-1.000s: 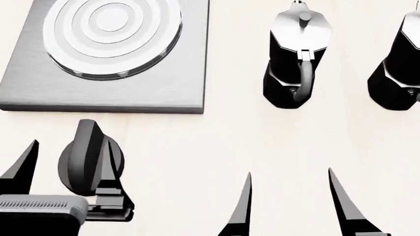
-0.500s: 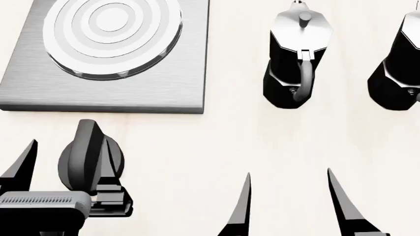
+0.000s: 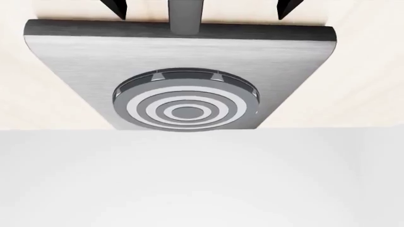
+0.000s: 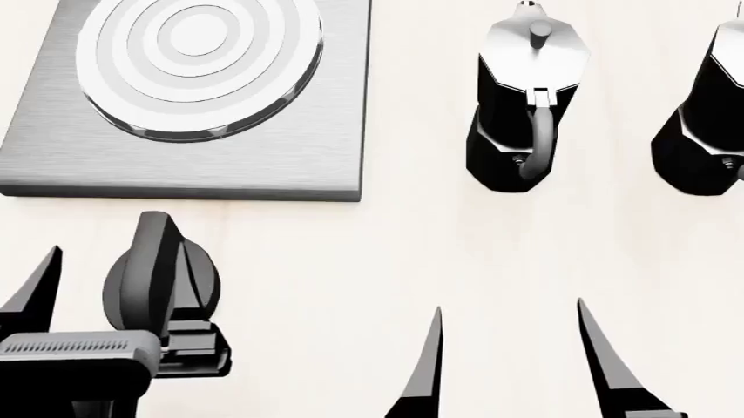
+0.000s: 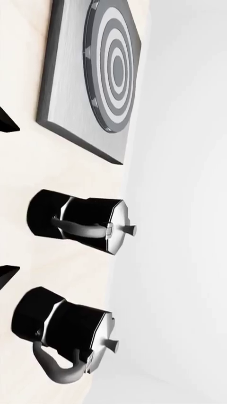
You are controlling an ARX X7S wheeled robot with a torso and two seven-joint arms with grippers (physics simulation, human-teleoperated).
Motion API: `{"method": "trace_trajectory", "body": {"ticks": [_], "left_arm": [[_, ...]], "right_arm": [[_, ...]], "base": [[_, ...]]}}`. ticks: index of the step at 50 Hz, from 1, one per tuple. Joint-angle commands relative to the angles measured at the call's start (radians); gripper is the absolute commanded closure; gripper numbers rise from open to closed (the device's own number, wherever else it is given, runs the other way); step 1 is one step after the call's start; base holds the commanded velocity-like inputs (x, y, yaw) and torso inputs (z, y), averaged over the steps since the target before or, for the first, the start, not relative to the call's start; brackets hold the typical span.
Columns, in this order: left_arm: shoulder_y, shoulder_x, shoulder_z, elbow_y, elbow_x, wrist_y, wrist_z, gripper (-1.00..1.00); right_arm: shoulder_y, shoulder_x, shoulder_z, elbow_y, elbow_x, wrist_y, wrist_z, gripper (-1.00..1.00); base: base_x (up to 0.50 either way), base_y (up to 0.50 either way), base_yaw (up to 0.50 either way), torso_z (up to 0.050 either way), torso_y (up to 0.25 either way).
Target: Turn off the stove.
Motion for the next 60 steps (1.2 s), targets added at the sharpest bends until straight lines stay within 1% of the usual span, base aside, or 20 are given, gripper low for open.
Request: {"method": "trace_trajectory", "body": {"ticks": [1,60], "left_arm": [[-0.011,0.000,0.007,-0.031,0.001,0.015,-0.003,-1.00],[-0.050,-0.001,0.021,-0.177,0.011,0.075,-0.043,-1.00]], "right_arm": [[0.003,0.002,-0.003,0.005,0.004,-0.002,0.001,-1.00],[0.005,0.015,-0.016,0.010,0.014,-0.009,0.016,-1.00]], "base": [[0.00,0.00,0.00,0.000,0.000],[0.00,0.00,0.00,0.000,0.000]]}}
